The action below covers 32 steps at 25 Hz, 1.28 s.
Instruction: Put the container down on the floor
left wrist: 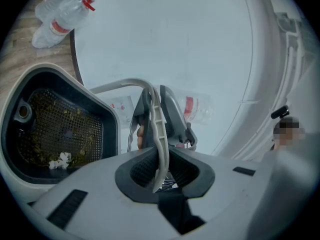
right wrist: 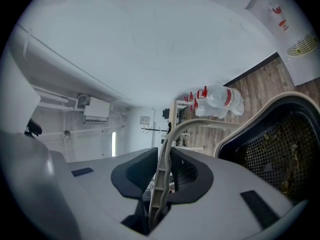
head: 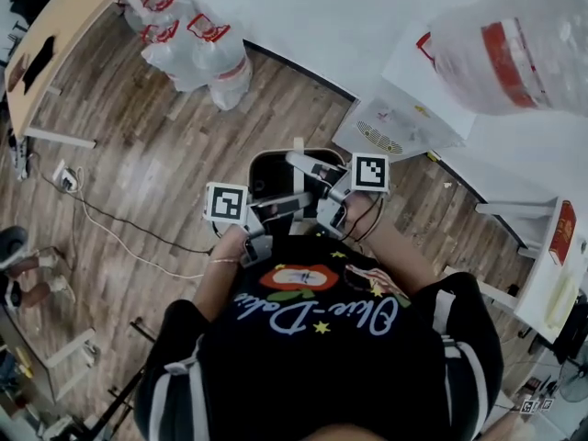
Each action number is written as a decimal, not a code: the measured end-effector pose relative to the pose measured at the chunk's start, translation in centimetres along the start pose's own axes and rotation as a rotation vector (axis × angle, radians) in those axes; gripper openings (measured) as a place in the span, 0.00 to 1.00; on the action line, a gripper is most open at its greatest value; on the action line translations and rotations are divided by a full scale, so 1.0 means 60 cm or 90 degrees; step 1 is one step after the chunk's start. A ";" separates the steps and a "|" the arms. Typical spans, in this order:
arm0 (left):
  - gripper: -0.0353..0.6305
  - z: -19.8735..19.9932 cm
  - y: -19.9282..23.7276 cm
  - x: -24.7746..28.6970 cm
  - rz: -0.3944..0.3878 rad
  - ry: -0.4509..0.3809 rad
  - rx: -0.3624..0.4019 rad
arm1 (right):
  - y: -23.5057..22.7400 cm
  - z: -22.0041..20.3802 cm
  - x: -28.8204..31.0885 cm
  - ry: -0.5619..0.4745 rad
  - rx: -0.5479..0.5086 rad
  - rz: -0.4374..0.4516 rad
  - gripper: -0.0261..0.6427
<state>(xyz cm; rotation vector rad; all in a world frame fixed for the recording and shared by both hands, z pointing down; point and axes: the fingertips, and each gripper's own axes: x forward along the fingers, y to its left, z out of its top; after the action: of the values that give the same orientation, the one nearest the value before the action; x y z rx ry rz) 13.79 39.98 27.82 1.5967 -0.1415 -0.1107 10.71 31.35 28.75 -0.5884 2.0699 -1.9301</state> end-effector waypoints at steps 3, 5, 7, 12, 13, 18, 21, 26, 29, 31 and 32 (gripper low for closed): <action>0.13 0.019 0.004 -0.011 -0.003 0.018 0.005 | -0.002 0.013 0.018 -0.017 -0.003 -0.005 0.14; 0.13 0.069 0.000 -0.033 -0.004 0.028 0.003 | 0.004 0.042 0.062 -0.025 -0.001 -0.017 0.14; 0.13 0.107 -0.002 -0.052 -0.007 0.034 -0.004 | 0.008 0.063 0.097 -0.030 0.001 -0.022 0.14; 0.13 0.156 0.003 -0.082 -0.007 0.048 -0.001 | 0.010 0.088 0.148 -0.049 -0.001 -0.021 0.14; 0.13 0.166 0.004 -0.088 -0.008 0.051 -0.001 | 0.009 0.092 0.158 -0.053 -0.002 -0.024 0.14; 0.13 0.206 0.008 -0.118 -0.007 0.062 -0.002 | 0.009 0.107 0.204 -0.066 0.006 -0.029 0.14; 0.13 0.217 0.013 -0.136 -0.007 0.070 -0.007 | 0.007 0.107 0.225 -0.073 0.007 -0.030 0.14; 0.13 0.244 0.013 -0.162 -0.014 0.078 -0.014 | 0.002 0.118 0.259 -0.077 0.001 -0.049 0.14; 0.13 0.260 0.017 -0.167 -0.013 0.073 -0.013 | 0.001 0.125 0.274 -0.071 0.005 -0.047 0.14; 0.13 0.273 0.022 -0.167 -0.005 0.065 -0.018 | -0.001 0.133 0.284 -0.062 0.013 -0.046 0.14; 0.13 0.283 0.026 -0.166 0.001 0.059 -0.019 | -0.003 0.140 0.290 -0.055 0.015 -0.048 0.14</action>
<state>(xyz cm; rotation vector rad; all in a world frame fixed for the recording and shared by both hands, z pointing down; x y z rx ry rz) 1.22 24.78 28.68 1.5686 -0.0678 -0.0374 -0.96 15.99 29.71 -0.7401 1.9974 -1.9308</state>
